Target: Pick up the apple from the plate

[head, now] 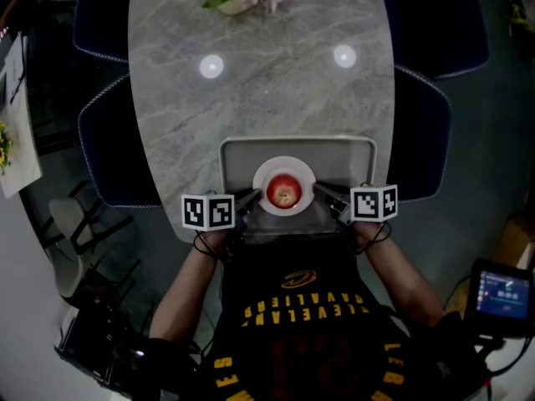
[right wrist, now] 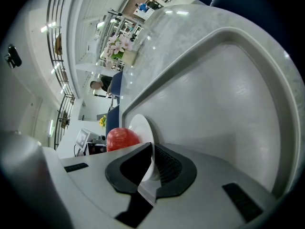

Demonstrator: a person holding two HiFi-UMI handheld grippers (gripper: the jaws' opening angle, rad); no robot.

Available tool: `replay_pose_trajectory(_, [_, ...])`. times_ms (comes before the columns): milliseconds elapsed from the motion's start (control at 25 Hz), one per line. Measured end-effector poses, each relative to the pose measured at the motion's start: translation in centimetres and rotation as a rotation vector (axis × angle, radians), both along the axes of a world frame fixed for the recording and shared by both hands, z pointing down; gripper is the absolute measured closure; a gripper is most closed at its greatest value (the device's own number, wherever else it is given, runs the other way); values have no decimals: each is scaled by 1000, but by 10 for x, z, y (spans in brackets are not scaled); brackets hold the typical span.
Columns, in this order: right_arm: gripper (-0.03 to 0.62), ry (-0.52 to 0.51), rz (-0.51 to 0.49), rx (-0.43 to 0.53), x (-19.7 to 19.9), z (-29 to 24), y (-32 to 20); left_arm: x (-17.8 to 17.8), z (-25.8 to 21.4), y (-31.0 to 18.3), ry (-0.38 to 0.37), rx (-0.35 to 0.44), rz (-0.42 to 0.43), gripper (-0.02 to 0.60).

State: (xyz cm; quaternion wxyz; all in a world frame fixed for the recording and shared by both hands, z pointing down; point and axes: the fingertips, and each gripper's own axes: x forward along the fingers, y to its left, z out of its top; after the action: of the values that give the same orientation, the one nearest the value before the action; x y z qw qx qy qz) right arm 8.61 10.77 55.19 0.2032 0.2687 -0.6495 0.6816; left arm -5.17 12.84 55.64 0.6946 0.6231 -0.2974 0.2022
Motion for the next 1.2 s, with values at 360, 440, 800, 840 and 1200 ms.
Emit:
replay_pose_trajectory(360, [565, -19, -19, 32, -2, -16, -17, -2, -20, -20, 24, 32, -28, 543])
replay_pose_trajectory(440, [565, -32, -22, 46, -4, -22, -25, -3, -25, -27, 31, 38, -30, 543])
replay_pose_trajectory(800, [565, -87, -6, 88, -6, -42, -54, -6, -46, -58, 53, 74, -26, 546])
replay_pose_trajectory(840, [566, -89, -5, 95, -7, -44, -58, -6, -47, -63, 53, 80, -24, 546])
replay_pose_trajectory(1200, [566, -125, -1, 139, -14, -59, -98, -11, -60, -104, 51, 133, -15, 546])
